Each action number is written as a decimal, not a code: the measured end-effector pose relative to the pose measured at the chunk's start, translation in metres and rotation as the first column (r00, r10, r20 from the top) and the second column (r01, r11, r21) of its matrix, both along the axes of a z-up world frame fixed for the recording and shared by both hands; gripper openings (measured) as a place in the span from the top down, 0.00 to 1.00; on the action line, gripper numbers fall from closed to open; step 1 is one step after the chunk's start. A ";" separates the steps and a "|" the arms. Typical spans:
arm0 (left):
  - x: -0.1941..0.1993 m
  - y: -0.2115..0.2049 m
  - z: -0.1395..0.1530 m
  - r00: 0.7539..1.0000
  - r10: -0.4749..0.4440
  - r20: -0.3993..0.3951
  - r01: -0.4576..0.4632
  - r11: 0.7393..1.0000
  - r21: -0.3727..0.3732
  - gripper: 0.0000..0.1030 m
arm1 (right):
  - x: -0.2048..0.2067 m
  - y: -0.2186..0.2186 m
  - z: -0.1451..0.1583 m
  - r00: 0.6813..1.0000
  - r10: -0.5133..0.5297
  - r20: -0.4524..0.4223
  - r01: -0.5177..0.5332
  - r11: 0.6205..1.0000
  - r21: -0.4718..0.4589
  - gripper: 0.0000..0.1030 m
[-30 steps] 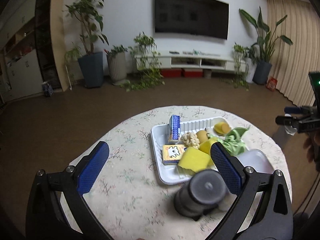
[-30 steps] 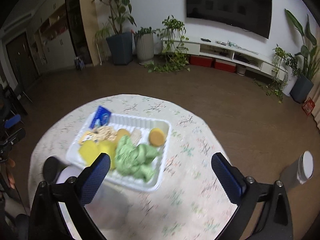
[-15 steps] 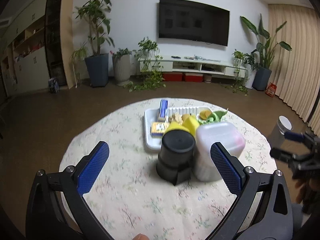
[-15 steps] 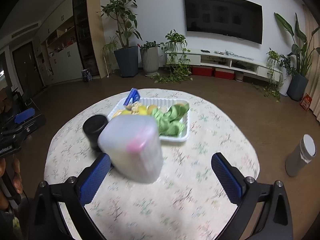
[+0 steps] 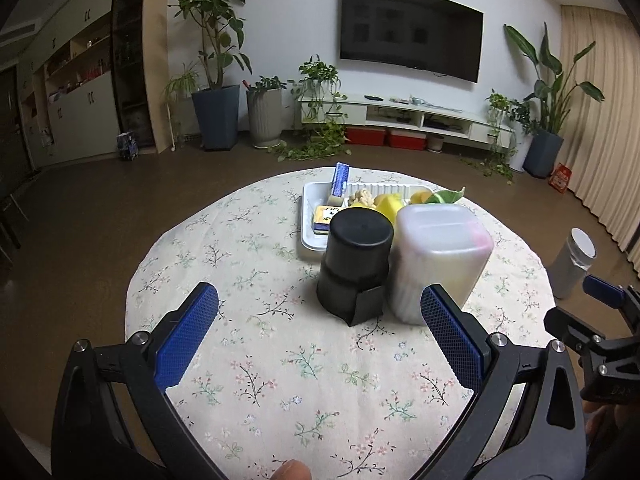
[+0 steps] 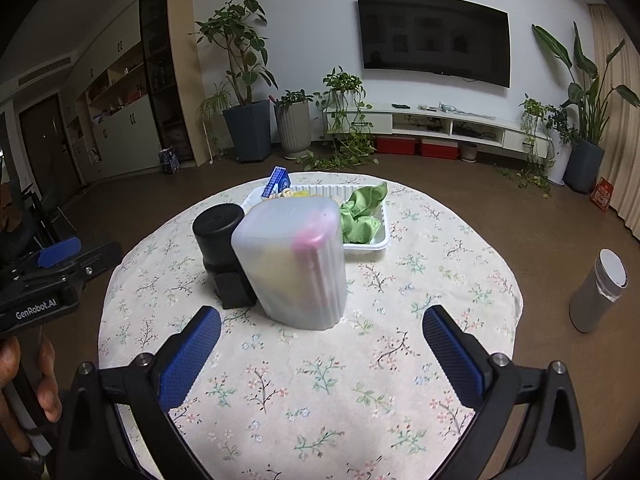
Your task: Organize soft objects
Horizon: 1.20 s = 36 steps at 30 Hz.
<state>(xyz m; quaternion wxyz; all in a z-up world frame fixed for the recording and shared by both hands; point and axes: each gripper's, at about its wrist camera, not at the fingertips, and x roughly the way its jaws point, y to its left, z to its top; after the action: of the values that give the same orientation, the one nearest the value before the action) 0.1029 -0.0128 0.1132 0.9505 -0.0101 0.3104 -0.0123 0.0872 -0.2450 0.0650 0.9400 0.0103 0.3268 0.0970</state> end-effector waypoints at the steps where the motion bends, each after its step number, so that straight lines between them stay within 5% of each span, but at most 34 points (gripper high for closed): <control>1: -0.002 0.000 -0.001 1.000 0.000 0.001 0.000 1.000 -0.002 0.00 | -0.001 0.001 0.000 1.000 0.000 0.001 0.000 1.000 0.000 0.00; 36: -0.017 -0.031 -0.009 1.000 -0.005 -0.020 0.005 1.000 -0.003 0.00 | -0.021 0.014 0.002 0.999 -0.033 0.026 0.034 0.999 -0.030 0.00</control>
<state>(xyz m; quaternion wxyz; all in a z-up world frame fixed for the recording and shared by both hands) 0.0862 -0.0441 0.1039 0.9472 -0.0109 0.3201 -0.0149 0.0657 -0.2309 0.0673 0.9457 0.0000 0.3160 0.0764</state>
